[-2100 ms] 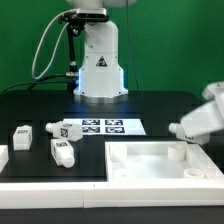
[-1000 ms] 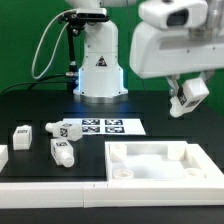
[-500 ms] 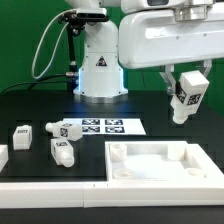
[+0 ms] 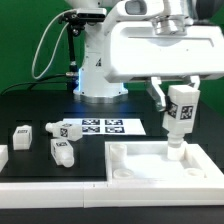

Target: Assemble one leg

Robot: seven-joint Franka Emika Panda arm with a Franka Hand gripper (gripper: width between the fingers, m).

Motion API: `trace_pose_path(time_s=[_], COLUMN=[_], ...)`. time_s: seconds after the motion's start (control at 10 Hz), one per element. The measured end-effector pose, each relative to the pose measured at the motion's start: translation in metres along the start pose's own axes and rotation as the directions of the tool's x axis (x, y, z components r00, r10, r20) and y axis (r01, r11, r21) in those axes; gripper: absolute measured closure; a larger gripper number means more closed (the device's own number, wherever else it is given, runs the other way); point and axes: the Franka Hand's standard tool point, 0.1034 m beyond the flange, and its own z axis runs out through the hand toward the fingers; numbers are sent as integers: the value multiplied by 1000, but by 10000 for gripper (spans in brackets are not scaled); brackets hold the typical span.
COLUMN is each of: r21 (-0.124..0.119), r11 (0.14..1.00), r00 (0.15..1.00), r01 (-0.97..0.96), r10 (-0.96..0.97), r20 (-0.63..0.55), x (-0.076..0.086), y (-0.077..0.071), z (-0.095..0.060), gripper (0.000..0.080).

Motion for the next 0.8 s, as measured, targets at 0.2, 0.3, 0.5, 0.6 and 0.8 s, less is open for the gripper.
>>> trace_pose_path(time_s=[0.2,0.3,0.5,0.6,0.8], r21=[-23,-23,7,36,63], r11=[1000,1000,999,998,995], r00=[999,999,999,999,997], r01=[-13,-13,-40,-47,-77], r10=[12,12,40,47,77], r20=[-47,-47,-18,5,2], x=[-6,-6,-9,-11,-14], y=[7,7,-9,-25,-49], z=[2,2,7,12,21], gripper=[515,515,515,515,515])
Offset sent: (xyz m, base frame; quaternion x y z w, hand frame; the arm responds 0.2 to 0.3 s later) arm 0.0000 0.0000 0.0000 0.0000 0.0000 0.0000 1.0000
